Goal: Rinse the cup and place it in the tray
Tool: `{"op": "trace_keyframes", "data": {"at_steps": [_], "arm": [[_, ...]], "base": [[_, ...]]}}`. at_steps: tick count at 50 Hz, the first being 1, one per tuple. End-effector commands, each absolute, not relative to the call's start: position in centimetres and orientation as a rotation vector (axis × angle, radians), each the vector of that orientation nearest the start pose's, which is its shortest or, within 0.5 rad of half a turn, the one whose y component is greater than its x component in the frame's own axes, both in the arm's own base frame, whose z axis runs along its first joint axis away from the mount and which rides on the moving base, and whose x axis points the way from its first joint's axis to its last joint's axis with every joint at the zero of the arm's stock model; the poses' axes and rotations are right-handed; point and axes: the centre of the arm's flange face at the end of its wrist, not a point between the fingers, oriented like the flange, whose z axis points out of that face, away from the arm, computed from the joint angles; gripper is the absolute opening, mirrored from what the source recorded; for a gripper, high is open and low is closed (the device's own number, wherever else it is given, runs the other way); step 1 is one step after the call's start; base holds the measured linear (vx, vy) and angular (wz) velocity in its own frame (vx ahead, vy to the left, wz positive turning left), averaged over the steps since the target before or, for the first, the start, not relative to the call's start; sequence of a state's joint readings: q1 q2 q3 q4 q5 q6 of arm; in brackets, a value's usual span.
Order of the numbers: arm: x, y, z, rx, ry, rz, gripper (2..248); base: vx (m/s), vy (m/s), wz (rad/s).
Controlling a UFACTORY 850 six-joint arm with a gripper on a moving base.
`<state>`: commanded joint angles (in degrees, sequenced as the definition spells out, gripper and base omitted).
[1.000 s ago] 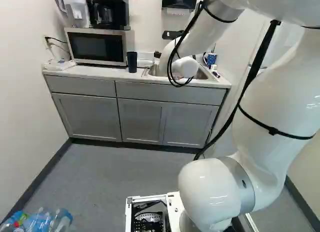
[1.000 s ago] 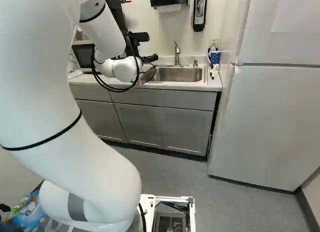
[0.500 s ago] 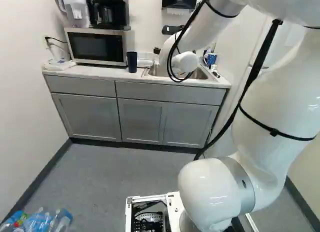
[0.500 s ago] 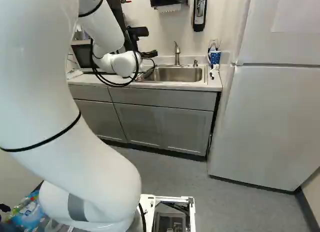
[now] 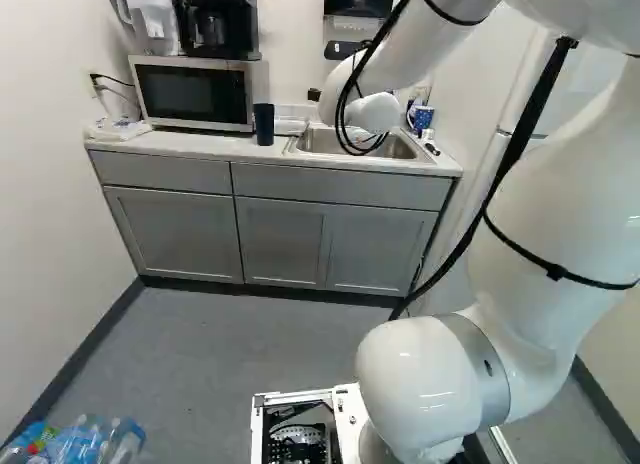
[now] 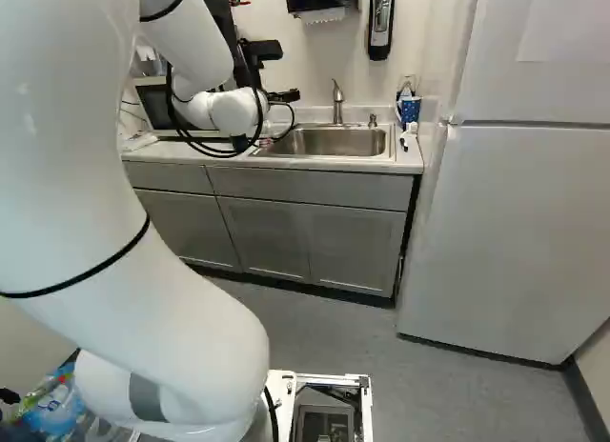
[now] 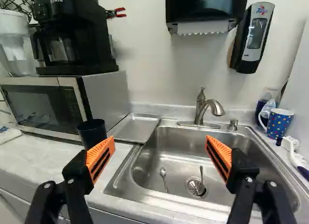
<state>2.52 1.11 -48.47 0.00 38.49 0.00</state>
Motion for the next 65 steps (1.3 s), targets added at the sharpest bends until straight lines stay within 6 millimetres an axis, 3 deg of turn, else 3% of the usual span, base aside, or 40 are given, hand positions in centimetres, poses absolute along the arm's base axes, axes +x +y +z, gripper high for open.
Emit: {"op": "trace_keyframes", "data": {"at_steps": [56, 65], "arm": [[51.2, 2.2, 63.9, -2.238, -0.048, -2.162, 247], [51.2, 2.2, 63.9, -2.238, -0.048, -2.162, 247]], "base": [[0.0, 0.0, 0.0], [0.0, 0.0, 0.0]]}}
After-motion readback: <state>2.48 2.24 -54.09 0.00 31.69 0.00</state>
